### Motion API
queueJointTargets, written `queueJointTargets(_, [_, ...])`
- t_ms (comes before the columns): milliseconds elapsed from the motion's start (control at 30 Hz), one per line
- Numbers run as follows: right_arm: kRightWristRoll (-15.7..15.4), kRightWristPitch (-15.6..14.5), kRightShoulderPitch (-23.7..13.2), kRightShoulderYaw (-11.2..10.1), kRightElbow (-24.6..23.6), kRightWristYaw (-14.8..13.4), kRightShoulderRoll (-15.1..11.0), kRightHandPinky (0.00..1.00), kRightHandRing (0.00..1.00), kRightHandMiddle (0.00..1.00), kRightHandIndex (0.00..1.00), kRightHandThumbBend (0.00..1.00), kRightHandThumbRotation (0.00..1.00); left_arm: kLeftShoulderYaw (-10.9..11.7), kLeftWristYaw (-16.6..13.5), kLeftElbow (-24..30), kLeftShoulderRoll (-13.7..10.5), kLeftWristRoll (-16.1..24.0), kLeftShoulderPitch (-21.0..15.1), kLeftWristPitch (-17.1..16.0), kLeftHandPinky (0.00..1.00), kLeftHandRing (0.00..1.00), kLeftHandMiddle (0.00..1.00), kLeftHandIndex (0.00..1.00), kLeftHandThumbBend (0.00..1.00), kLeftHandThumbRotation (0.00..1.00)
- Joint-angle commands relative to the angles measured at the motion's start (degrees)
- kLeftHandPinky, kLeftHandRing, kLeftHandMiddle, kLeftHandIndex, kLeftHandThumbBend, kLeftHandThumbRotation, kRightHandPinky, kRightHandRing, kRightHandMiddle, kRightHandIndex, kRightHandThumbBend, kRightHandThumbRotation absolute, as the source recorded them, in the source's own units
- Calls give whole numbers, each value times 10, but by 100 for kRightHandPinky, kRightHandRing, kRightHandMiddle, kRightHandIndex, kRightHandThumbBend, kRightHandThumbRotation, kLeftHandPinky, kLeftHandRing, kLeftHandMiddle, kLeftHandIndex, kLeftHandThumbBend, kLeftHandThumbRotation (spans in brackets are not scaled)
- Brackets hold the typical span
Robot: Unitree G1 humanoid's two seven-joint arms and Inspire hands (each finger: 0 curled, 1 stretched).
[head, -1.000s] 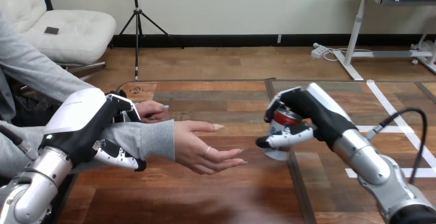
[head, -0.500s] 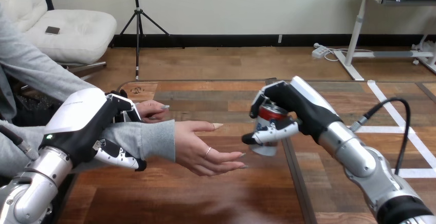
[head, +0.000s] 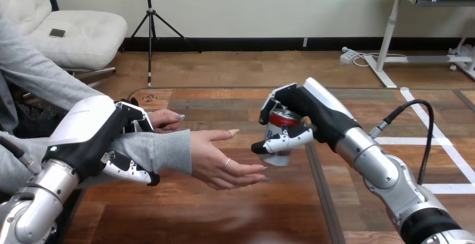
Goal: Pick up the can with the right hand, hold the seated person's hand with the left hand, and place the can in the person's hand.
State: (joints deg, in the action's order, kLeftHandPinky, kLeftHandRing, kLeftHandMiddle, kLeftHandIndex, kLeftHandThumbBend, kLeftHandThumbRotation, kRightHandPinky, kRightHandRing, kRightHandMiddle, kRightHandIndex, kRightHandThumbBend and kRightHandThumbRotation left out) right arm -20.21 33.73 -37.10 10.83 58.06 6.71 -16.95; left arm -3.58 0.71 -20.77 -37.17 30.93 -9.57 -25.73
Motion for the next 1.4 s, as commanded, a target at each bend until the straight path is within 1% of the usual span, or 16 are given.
queueJointTargets(0, [9,17,-64,-2,-5,-3,10,22,25,31,41,81,0,16,-15,29,2,-18,-49,-6,10,15,22,41,87,0])
queueJointTargets(267, [8,18,-64,0,-11,3,16,24,26,33,41,80,0,16,-17,31,4,-17,-48,-6,10,15,22,41,87,0])
queueJointTargets(467, [7,25,-63,4,-17,5,20,27,30,36,41,80,0,16,2,32,3,-33,-48,-3,10,14,22,41,85,0])
queueJointTargets(533, [7,26,-63,4,-18,6,21,28,31,37,42,79,0,16,8,34,2,-36,-48,-1,12,17,24,41,83,0])
queueJointTargets(567, [7,28,-63,4,-19,6,21,28,31,37,42,79,0,16,16,39,1,-38,-47,8,12,17,25,42,83,0])
queueJointTargets(633, [7,29,-63,4,-20,6,22,28,31,37,42,79,0,16,25,44,0,-40,-46,18,14,19,27,42,81,0])
queueJointTargets(767, [5,32,-63,5,-21,4,22,27,31,37,42,79,0,18,33,47,2,-48,-44,22,18,23,31,42,81,0])
queueJointTargets(967, [7,34,-64,5,-22,8,22,26,29,36,42,79,0,20,46,51,1,-58,-43,26,24,29,36,43,82,0])
queueJointTargets(1167, [7,31,-63,5,-29,8,23,21,23,31,42,79,0,20,53,55,-1,-61,-42,31,28,32,39,44,85,0])
queueJointTargets(1367, [10,36,-61,4,-30,10,25,22,25,33,42,79,0,21,64,67,-1,-67,-39,47,28,33,40,45,84,0])
